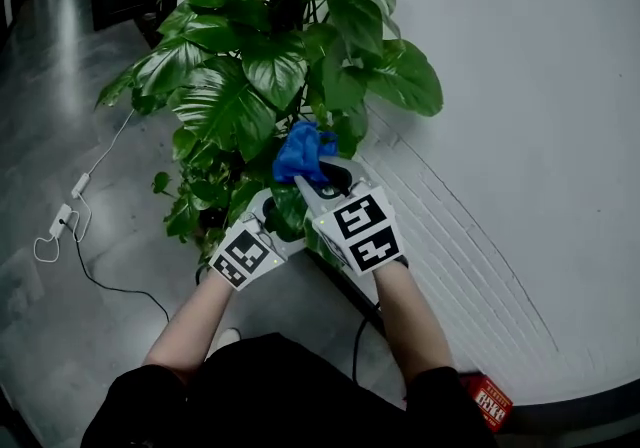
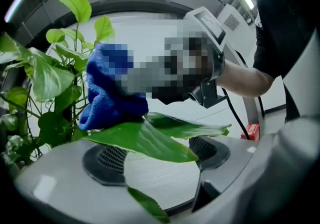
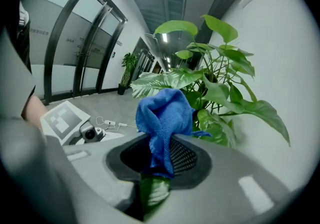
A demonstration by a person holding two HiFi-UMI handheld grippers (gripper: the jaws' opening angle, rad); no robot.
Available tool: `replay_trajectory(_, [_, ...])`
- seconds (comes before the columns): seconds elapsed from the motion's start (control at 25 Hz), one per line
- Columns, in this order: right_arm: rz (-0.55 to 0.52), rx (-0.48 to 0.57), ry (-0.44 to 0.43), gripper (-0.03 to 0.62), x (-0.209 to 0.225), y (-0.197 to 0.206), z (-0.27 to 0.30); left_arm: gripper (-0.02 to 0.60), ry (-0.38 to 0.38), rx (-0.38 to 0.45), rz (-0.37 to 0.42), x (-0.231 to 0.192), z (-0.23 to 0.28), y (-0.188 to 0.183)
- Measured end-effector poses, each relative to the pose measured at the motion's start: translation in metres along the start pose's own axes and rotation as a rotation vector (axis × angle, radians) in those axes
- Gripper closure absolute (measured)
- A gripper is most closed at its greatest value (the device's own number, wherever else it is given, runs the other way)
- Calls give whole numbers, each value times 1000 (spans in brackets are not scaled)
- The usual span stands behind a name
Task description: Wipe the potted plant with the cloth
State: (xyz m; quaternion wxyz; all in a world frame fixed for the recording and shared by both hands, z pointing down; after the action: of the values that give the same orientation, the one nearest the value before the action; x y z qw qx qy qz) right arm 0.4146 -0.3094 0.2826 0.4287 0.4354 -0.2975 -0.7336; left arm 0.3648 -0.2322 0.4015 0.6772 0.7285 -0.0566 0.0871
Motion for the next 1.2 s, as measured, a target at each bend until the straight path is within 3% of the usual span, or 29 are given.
replay_trajectory(0.24, [-91,18,1,491,-16,2,-10,206,16,18,-131,2,-1,5])
replay_trajectory(0.6, [-83,99,32,491,-29,23,-40,206,-3,1,-148,6,3,7])
replay_trajectory(0.92, [-161,208,155,491,-52,48,-70,206,-25,0,-178,12,3,6])
replay_trajectory(1.2, [-64,236,177,491,-64,77,-81,207,-40,-25,-180,16,5,5])
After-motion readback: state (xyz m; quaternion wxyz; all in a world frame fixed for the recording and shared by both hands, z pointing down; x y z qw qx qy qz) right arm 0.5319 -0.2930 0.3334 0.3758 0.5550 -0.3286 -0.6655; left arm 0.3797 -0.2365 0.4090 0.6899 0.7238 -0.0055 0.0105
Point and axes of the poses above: the fingertips, and each gripper's own axes: z forward along the fingers, x to its right, y out of its underside, the point moved 10 cm from there along -z, backward along the fingers, and after that the axes turned 4 degrees about -y, right-handed, at the moved point
